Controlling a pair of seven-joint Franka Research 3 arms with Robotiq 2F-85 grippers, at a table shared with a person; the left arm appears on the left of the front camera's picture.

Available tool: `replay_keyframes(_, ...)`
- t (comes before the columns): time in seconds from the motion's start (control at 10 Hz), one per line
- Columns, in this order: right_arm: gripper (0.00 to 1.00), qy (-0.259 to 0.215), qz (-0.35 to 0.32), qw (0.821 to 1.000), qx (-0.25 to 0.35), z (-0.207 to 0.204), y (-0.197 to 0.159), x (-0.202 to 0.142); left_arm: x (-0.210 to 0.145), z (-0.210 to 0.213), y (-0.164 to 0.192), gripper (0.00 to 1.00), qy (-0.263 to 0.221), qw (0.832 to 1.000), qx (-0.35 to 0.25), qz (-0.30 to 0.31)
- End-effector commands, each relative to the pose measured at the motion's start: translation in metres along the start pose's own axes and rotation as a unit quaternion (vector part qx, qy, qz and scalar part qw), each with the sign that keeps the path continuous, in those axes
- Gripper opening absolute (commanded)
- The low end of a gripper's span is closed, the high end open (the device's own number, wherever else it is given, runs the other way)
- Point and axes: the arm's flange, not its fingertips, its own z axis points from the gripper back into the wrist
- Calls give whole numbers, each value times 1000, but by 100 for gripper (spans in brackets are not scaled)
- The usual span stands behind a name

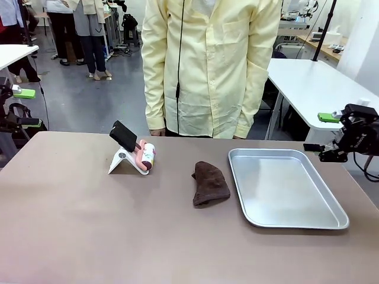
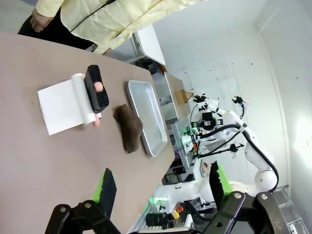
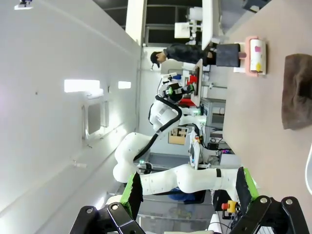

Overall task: Clean the surface of the table.
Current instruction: Return the Lint Roller and towel to their original positions.

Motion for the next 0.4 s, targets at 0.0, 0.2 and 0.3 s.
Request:
replay_keyframes(0.0,100,4,3,1000,2,1,5,4,-7,2,-2,100,-3,1000,-10,-8)
replay_keyframes(0.2,100,4,3,1000,2,1,5,4,-7,2,-2,100,-3,1000,-10,-8)
replay_keyframes(0.3,100,4,3,1000,2,1,5,4,-7,2,-2,100,-3,1000,-10,-8)
